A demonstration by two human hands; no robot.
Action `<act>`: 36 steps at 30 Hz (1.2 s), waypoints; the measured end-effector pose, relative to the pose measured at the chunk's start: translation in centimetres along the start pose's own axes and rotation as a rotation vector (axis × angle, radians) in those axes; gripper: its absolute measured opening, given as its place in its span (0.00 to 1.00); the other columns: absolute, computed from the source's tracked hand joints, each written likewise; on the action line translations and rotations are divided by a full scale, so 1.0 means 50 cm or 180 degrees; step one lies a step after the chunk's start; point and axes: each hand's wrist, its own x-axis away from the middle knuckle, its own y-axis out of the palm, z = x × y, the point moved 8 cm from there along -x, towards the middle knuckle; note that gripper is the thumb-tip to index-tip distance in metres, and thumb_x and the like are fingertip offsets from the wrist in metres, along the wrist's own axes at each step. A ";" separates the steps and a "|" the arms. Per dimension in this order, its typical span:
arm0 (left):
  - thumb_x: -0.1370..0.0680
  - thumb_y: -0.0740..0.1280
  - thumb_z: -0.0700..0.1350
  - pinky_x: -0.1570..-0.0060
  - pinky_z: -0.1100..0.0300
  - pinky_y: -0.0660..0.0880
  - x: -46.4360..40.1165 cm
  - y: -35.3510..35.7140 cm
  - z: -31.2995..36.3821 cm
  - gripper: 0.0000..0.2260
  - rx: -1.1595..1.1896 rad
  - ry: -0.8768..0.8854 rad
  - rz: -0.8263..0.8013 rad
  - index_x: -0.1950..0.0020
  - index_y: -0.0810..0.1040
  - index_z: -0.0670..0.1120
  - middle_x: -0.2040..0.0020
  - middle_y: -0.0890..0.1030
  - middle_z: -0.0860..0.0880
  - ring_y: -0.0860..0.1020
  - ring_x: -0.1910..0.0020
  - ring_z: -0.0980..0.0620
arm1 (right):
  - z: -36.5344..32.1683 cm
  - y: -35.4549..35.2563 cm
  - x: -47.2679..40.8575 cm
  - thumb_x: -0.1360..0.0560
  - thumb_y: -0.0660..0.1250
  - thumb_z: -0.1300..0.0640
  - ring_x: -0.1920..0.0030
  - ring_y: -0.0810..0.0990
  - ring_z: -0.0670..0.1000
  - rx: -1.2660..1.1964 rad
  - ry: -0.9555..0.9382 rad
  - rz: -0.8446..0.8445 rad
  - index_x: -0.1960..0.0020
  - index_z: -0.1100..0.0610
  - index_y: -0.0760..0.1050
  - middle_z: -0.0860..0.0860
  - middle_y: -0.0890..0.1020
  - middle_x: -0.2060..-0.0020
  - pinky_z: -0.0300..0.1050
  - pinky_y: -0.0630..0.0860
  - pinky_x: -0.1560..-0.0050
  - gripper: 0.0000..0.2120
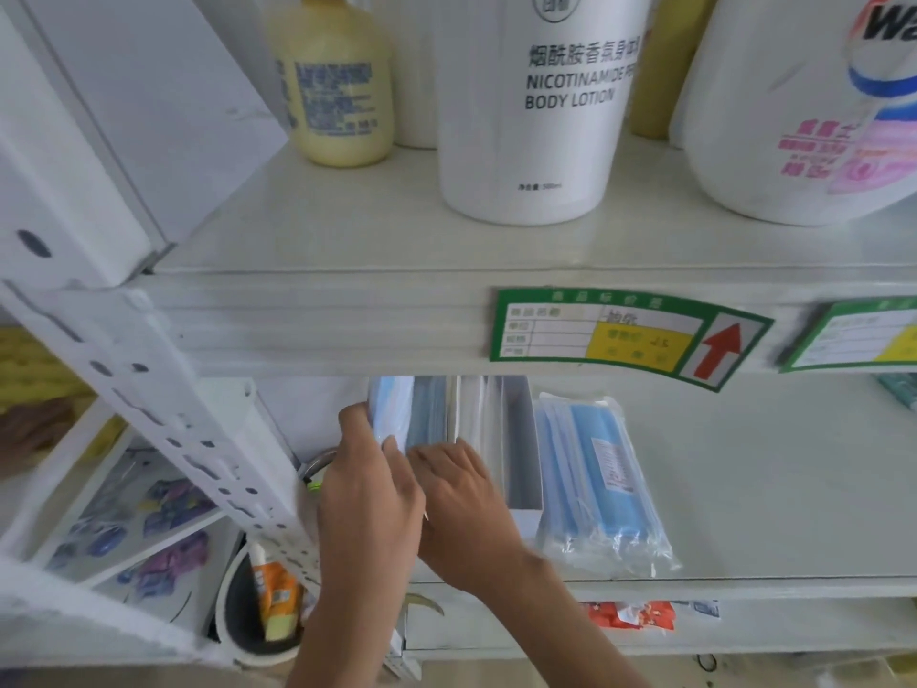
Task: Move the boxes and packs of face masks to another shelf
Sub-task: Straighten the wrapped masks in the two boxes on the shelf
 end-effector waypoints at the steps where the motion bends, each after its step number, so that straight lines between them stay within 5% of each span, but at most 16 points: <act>1: 0.20 0.65 0.40 0.70 0.58 0.63 -0.002 0.003 0.001 0.12 -0.0024 0.0028 -0.0028 0.40 0.66 0.45 0.67 0.70 0.53 0.78 0.68 0.41 | -0.002 0.012 0.005 0.23 0.62 0.53 0.39 0.72 0.52 0.0134 -0.0037 -0.0120 0.36 0.54 0.74 0.48 0.79 0.43 0.54 0.64 0.28 0.17; 5: 0.18 0.63 0.40 0.69 0.56 0.67 -0.012 0.010 -0.023 0.18 0.0012 -0.0106 -0.0054 0.31 0.61 0.47 0.66 0.71 0.51 0.73 0.69 0.47 | 0.018 0.023 0.022 0.20 0.57 0.48 0.35 0.71 0.53 0.0364 0.0128 -0.0346 0.39 0.54 0.78 0.49 0.80 0.42 0.59 0.57 0.24 0.17; 10: 0.18 0.62 0.40 0.67 0.53 0.72 0.003 0.027 -0.038 0.25 0.0262 -0.0233 -0.0164 0.25 0.56 0.51 0.64 0.73 0.50 0.78 0.67 0.44 | 0.028 -0.007 0.024 0.21 0.55 0.46 0.46 0.77 0.53 0.0355 0.0324 -0.0223 0.51 0.54 0.78 0.49 0.81 0.51 0.54 0.70 0.37 0.16; 13: 0.18 0.62 0.39 0.65 0.52 0.75 0.004 0.029 -0.044 0.27 0.0312 -0.0290 -0.0188 0.22 0.55 0.53 0.62 0.75 0.50 0.76 0.67 0.47 | 0.037 -0.023 0.013 0.20 0.51 0.48 0.47 0.76 0.53 0.0192 0.0569 -0.0136 0.45 0.54 0.75 0.50 0.78 0.48 0.51 0.71 0.40 0.17; 22: 0.20 0.65 0.37 0.65 0.57 0.70 0.000 0.038 -0.041 0.28 0.0119 -0.0254 -0.0501 0.24 0.56 0.50 0.62 0.73 0.52 0.73 0.67 0.53 | 0.033 0.003 -0.029 0.29 0.62 0.58 0.56 0.72 0.56 0.0614 0.0934 -0.0553 0.54 0.55 0.68 0.51 0.76 0.61 0.52 0.64 0.51 0.05; 25: 0.20 0.63 0.36 0.60 0.55 0.73 0.003 0.042 -0.043 0.30 0.0211 -0.0324 -0.0560 0.24 0.54 0.54 0.58 0.74 0.51 0.73 0.63 0.52 | 0.023 0.016 -0.042 0.31 0.66 0.56 0.54 0.77 0.56 0.0448 0.0743 -0.0417 0.44 0.56 0.68 0.50 0.78 0.60 0.51 0.65 0.48 0.16; 28: 0.20 0.63 0.38 0.54 0.52 0.77 0.006 0.037 -0.046 0.30 0.0262 -0.0330 -0.0475 0.24 0.53 0.55 0.52 0.81 0.47 0.78 0.58 0.50 | 0.019 0.026 -0.054 0.28 0.67 0.52 0.52 0.80 0.55 0.0182 0.0740 -0.0403 0.27 0.57 0.56 0.51 0.80 0.53 0.53 0.65 0.38 0.35; 31: 0.19 0.61 0.38 0.48 0.45 0.80 0.008 0.036 -0.045 0.30 0.0322 -0.0316 -0.0498 0.23 0.52 0.56 0.46 0.84 0.44 0.83 0.49 0.45 | 0.025 0.020 -0.069 0.24 0.62 0.46 0.51 0.81 0.54 -0.0147 0.0885 -0.0222 0.25 0.54 0.53 0.50 0.80 0.52 0.55 0.63 0.31 0.32; 36: 0.18 0.61 0.37 0.50 0.48 0.80 0.005 0.038 -0.048 0.30 0.0318 -0.0289 -0.0505 0.22 0.51 0.55 0.48 0.84 0.42 0.83 0.49 0.44 | 0.024 0.010 -0.071 0.25 0.62 0.48 0.55 0.81 0.52 -0.0464 0.0996 0.0039 0.27 0.52 0.56 0.47 0.81 0.59 0.53 0.65 0.29 0.30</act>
